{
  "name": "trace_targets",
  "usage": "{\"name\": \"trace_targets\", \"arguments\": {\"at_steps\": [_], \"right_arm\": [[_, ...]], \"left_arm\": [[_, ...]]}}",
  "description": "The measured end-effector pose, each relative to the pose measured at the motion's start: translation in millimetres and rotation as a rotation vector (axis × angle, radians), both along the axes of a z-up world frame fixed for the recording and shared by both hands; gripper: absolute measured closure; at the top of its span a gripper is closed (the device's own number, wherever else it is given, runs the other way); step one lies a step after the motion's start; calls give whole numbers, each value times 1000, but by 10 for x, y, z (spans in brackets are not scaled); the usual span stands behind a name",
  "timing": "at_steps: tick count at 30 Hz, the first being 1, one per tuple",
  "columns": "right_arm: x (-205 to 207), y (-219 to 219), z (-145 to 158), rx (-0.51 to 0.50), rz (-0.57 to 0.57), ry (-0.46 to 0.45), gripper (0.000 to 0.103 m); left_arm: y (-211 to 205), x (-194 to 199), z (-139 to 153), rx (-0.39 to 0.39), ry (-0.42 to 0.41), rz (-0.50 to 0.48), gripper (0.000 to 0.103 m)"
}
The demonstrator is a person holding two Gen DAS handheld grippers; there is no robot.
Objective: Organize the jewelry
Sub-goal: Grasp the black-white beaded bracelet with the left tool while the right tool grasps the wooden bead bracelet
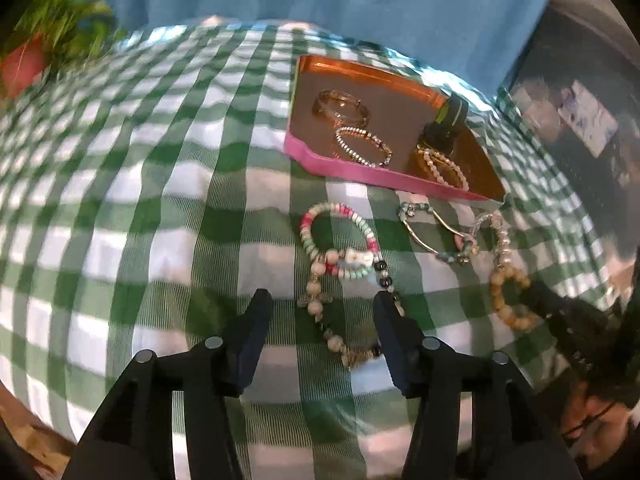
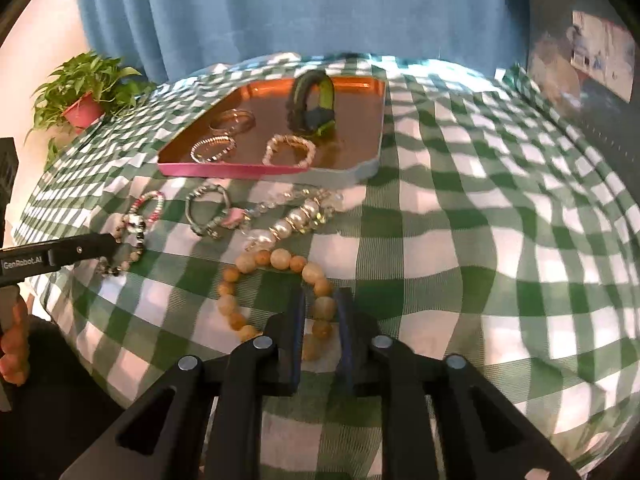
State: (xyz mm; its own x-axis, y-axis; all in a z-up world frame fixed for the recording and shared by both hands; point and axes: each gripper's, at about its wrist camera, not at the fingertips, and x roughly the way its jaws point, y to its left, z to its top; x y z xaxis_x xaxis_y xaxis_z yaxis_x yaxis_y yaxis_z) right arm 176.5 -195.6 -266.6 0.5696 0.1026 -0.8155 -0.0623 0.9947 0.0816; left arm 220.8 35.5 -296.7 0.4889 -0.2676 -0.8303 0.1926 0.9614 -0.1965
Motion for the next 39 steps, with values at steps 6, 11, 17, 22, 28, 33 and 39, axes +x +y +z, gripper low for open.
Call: {"name": "trace_targets", "arguments": {"at_steps": [6, 11, 17, 22, 28, 33, 39], "right_arm": [[32, 57, -32, -20, 49, -32, 79], [77, 74, -60, -45, 66, -71, 93], [-7, 66, 146, -17, 75, -105, 94], [-102, 104, 442, -37, 69, -151, 95], [-130, 51, 383, -16, 82, -113, 78], [-132, -29, 204, -13, 84, -98, 74], [41, -65, -14, -14, 99, -58, 74]], "left_arm": [[-200, 18, -19, 76, -40, -63, 89], [-139, 37, 91, 79, -63, -19, 90], [-192, -108, 381, 69, -125, -35, 103], [-215, -168, 603, 51, -147, -48, 102], [-68, -144, 364, 28, -36, -14, 44], [12, -11, 130, 27, -17, 12, 33], [-242, 79, -4, 171, -70, -129, 95]]}}
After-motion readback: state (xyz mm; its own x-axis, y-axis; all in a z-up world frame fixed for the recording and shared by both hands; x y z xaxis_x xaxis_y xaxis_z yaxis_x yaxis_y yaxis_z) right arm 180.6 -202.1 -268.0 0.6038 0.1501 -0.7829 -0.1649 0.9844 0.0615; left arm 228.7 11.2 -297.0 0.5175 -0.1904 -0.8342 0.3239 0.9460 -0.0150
